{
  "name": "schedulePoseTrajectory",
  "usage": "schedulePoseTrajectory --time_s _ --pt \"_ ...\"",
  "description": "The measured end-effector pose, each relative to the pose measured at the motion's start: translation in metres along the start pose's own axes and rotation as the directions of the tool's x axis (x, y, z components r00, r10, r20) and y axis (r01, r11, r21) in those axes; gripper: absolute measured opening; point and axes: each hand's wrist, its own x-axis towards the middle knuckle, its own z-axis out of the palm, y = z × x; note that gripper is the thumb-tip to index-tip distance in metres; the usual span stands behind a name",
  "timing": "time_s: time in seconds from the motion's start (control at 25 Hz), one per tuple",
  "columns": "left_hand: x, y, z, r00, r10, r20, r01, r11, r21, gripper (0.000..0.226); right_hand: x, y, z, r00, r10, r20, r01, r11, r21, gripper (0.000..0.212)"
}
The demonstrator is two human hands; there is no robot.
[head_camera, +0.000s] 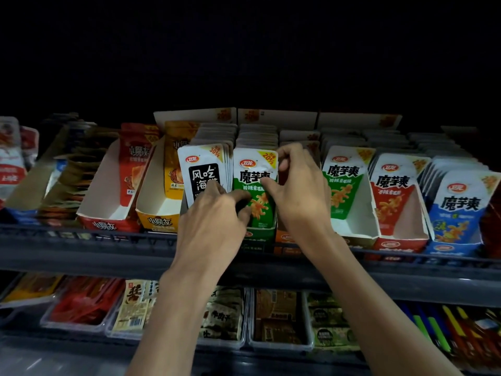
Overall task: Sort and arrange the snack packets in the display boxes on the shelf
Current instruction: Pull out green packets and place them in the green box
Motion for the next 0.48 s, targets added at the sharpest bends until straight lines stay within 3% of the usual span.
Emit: schedulePoseTrajectory --time_s 0.28,0.4,0.48 --pt "-0.003 0.008 -0.001 0.999 -0.03 -0.029 0.031 0.999 0.043 0.035 -0.002 0.008 -0.039 1.0 -0.009 -0.022 0.009 1.0 0.019 0.029" --pt "-0.006 0.019 -0.002 0.987 -0.05 -0.156 0.066 0.992 0.104 0.035 0.003 0.025 -0.067 0.993 -0.008 -0.121 -0.013 0.984 -0.175 0.034" --pt "-0.006 0.029 -0.002 0.978 -0.032 -0.204 0.042 0.998 0.045 0.03 0.004 0.037 -0.079 0.986 -0.005 -0.166 -0.05 0.946 -0.321 0.036"
